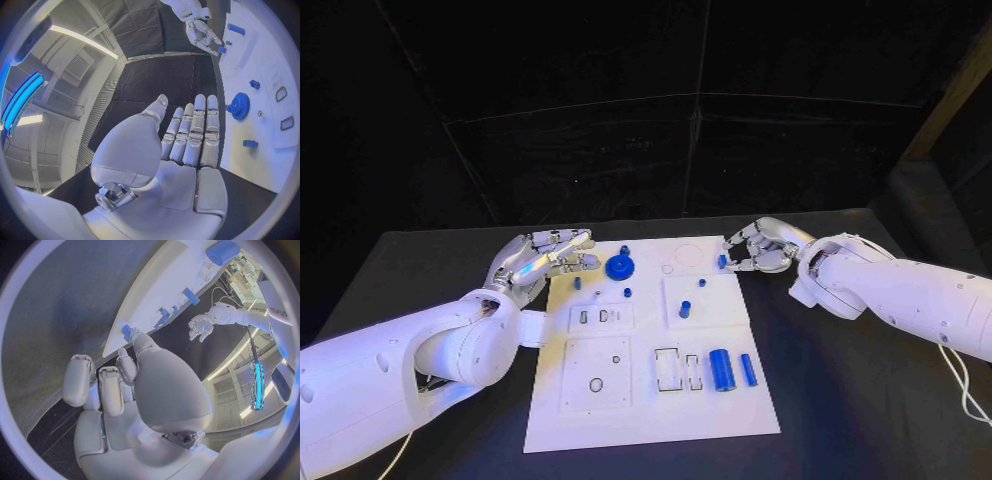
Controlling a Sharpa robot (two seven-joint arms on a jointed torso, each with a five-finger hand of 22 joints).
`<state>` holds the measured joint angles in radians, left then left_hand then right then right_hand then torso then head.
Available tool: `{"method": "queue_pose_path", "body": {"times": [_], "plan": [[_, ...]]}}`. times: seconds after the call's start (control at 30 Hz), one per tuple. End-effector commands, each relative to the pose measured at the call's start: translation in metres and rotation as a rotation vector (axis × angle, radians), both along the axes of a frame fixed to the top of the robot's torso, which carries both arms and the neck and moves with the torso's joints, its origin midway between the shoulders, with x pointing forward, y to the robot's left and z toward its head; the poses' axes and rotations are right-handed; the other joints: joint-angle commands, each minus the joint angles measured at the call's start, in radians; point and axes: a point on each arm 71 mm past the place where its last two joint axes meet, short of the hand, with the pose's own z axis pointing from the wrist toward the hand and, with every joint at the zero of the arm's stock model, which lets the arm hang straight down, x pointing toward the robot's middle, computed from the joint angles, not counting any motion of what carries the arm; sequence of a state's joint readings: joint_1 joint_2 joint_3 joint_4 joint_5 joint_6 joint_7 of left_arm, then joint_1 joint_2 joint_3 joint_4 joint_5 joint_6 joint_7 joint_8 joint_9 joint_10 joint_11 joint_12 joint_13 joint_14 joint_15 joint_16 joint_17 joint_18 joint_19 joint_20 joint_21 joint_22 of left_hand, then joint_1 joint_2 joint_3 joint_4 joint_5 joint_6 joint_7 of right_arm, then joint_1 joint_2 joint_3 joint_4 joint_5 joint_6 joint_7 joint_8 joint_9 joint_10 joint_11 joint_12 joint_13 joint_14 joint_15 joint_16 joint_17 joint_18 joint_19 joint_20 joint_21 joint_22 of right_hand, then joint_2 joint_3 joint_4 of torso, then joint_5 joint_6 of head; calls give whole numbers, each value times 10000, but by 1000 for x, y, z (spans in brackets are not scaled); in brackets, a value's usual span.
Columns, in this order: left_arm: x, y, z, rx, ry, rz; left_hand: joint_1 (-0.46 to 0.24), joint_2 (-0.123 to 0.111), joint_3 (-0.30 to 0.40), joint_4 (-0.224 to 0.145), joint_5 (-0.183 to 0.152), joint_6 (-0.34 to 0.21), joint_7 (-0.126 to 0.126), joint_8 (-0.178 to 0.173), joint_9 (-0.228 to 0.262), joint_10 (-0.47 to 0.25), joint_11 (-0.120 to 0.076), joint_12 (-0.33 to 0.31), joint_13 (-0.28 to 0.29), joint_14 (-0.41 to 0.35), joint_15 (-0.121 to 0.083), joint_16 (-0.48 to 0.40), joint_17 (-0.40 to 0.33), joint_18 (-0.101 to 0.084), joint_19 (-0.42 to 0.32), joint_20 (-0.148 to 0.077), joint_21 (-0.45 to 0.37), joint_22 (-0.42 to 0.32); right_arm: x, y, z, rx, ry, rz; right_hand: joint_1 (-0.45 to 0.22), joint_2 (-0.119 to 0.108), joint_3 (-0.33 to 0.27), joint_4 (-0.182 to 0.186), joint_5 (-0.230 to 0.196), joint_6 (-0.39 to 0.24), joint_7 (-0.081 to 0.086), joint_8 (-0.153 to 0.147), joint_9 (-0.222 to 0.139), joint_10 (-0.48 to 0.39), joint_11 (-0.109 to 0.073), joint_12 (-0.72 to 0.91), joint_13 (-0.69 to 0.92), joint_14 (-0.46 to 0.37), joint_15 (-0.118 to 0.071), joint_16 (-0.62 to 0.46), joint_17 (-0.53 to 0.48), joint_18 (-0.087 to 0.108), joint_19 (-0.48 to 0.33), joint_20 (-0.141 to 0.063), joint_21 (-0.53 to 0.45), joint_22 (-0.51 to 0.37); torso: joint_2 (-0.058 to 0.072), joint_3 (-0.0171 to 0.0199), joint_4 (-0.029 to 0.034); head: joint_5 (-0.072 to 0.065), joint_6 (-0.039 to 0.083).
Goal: Assemble the parts on the task board
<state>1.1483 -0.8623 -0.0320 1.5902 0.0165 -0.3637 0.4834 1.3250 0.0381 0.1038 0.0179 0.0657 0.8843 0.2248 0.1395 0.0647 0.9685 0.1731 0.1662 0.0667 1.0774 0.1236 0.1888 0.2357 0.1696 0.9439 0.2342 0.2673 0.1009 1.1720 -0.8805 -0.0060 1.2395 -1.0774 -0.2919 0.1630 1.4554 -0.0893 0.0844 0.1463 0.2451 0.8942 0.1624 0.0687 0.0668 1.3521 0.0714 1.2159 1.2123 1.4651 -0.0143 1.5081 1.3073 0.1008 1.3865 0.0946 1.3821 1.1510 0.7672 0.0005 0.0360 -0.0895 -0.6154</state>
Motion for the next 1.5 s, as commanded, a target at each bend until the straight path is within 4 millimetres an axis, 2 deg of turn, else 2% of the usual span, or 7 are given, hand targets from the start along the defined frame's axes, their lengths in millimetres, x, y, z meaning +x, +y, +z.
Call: {"method": "queue_pose_path", "body": {"times": [0.03,0.23,0.77,1.5], "plan": [[0,-1,2,-65,-130,-137,39,43,4,-64,-5,62,0,-35,7,46,14,-38,6,79,12,-34,12,140,89,10,-53,-9,1,2,0,52,23,64,-34,59,10,-16,69,6,6,11,15,-16,-2,35,46,760,80,37,1222,-198,13,34,72,20,-1,-3,4,-7,-6],[0,0,1,-49,-124,-108,38,49,6,-66,-5,61,2,-40,6,46,16,-43,4,78,13,-42,16,139,92,9,-58,-12,3,6,-1,51,72,83,-41,136,17,-39,74,198,-23,120,52,36,-27,112,126,763,65,42,1234,-198,17,28,79,27,-3,-7,19,-8,-20],[1,0,0,29,0,-57,35,63,10,-65,-5,62,5,-45,5,45,18,-50,2,78,14,-51,22,138,96,8,-63,-16,4,11,-4,-262,193,195,23,316,129,-168,94,647,-98,337,91,106,-99,222,252,777,8,69,1297,-201,30,-20,101,58,-5,-5,5,22,7],[1,1,0,43,24,-52,28,75,12,-62,-6,61,10,-51,3,42,22,-58,0,78,16,-62,28,137,101,8,-70,-20,4,15,-4,-422,184,166,-21,393,205,-204,90,931,-169,445,98,157,-156,285,327,782,-38,78,1324,-202,31,-59,106,64,-5,-11,2,14,-9]]}}
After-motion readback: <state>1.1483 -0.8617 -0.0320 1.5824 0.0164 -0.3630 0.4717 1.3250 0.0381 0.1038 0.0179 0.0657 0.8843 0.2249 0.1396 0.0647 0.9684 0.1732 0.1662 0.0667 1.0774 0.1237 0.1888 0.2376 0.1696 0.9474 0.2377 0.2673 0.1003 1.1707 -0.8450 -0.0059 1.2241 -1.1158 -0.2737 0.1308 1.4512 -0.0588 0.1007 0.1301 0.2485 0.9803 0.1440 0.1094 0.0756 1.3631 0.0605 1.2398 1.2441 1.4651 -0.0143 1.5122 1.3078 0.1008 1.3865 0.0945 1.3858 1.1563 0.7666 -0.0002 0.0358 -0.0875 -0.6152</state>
